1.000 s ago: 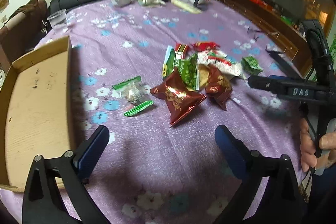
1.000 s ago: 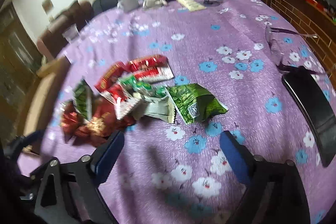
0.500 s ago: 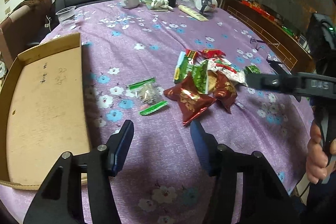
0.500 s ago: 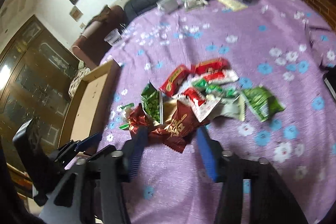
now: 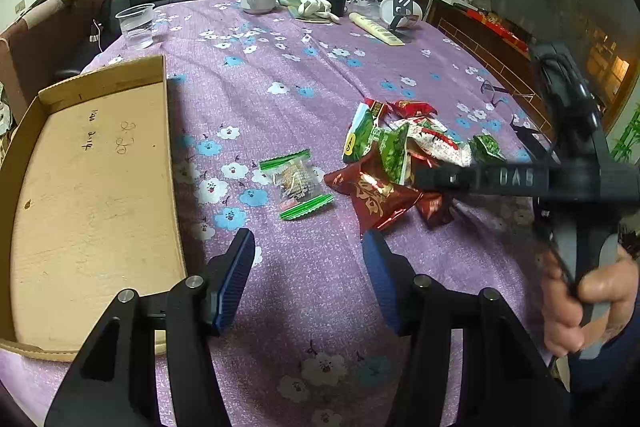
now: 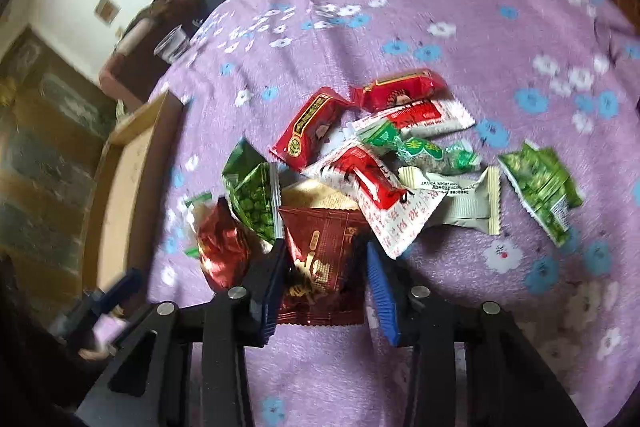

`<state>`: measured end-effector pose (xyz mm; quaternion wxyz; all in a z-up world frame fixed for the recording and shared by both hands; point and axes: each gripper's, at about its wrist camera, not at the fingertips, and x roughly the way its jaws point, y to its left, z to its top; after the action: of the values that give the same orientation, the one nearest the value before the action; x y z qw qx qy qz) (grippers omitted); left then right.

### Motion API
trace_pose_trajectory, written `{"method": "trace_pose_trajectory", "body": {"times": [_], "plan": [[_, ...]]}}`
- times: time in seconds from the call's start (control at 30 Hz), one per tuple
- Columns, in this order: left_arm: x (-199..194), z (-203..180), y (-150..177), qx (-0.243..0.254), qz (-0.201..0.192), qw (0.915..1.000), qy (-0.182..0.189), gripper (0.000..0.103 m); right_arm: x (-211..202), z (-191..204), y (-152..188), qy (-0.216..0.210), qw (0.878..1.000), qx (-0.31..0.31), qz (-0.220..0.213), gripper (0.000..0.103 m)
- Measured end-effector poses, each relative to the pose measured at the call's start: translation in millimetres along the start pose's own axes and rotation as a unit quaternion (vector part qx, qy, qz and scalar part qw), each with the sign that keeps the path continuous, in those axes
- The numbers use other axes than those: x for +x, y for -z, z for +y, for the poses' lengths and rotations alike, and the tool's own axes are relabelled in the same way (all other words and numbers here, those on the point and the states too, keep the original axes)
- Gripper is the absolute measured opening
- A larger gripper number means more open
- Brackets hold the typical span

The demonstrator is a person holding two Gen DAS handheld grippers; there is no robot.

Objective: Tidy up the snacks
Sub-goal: 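Grasp the dark red snack bag with the right gripper while the left tool approaches the clear bag, then close the left gripper on the clear green-ended snack bag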

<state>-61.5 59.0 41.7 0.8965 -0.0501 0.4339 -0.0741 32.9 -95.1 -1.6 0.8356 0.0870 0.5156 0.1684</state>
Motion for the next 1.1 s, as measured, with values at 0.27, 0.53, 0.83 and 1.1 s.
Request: {"method": "trace_pose_trajectory", "body": {"times": [0.27, 0.53, 0.83, 1.1], "plan": [[11, -13, -12, -0.006, 0.020, 0.9991, 0.036, 0.055, -25, -12, 28, -0.004, 0.997, -0.039, -0.068, 0.035], [32, -36, -24, -0.002, 0.033, 0.9988, 0.036, 0.055, -40, -14, 39, -0.018, 0.990, -0.054, -0.128, 0.035], [70, -47, -36, 0.021, 0.045, 0.9988, 0.000, 0.035, -47, -24, 38, -0.043, 0.989, -0.032, -0.140, 0.035], [56, -36, -25, 0.000, 0.024, 0.9988, 0.043, 0.018, -48, -25, 41, -0.049, 0.988, -0.034, -0.144, 0.035]]}}
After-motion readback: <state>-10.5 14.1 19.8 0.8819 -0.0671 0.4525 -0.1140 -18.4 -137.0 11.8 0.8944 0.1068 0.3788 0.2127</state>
